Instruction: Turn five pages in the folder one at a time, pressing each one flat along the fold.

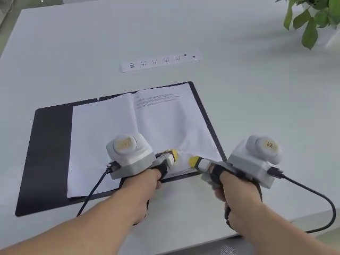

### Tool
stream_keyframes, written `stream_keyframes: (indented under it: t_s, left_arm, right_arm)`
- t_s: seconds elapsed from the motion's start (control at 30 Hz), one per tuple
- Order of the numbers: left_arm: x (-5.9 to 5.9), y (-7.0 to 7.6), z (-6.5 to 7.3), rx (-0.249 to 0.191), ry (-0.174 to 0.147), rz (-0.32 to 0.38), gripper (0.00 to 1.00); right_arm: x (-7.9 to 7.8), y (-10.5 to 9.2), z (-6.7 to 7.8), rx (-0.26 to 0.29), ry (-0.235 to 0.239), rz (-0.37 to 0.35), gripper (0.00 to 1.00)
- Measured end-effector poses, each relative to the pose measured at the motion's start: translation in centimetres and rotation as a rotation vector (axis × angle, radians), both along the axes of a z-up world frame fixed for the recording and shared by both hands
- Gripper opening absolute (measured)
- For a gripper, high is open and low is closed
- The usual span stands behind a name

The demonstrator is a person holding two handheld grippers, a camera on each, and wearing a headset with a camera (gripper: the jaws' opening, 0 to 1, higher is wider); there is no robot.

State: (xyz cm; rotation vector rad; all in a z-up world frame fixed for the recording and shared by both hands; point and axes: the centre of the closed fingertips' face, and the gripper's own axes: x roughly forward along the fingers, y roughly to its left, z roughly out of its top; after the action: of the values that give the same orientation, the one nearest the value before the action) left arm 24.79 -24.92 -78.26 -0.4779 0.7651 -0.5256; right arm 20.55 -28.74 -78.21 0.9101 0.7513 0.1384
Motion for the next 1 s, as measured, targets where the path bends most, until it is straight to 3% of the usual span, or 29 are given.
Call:
stream_keyframes:
  t_s: [0.2,0.3,0.37,0.53,0.6,0.7,0.83,1.0]
  left_arm:
    - [-0.6,1.2,0.3,0.062,-0.02,-0.019,0.0]
    - [-0.9,1.8,0.9,0.089,-0.045,-0.039,0.02]
    - [-1.0,2.5,1.8,0.114,-0.087,-0.055,0.05]
    - [-1.7,3.7,3.6,0.157,-0.155,-0.1,0.1]
    - [-2.0,4.7,4.1,0.196,-0.192,-0.127,0.11]
    - [-2.6,5.9,5.0,0.209,-0.208,-0.131,0.11]
    - [-3.2,7.7,6.7,0.223,-0.254,-0.129,0.13]
    - [-3.9,10.2,8.4,0.242,-0.295,-0.117,0.15]
  right_arm:
    - [-0.2,-0.1,0.7,0.005,-0.024,-0.008,0.0]
    - [-0.2,0.2,1.5,0.012,-0.042,-0.004,0.0]
    - [0.0,0.3,2.2,0.023,-0.07,-0.006,0.0]
    - [0.3,1.0,4.2,0.012,-0.12,0.001,0.0]
    - [0.4,1.4,5.0,0.023,-0.145,0.005,0.0]
    - [0.7,2.4,6.5,0.007,-0.189,0.031,0.0]
    - [0.8,4.1,8.7,-0.005,-0.248,0.073,0.0]
    - [0.8,6.4,10.1,-0.053,-0.295,0.133,0.0]
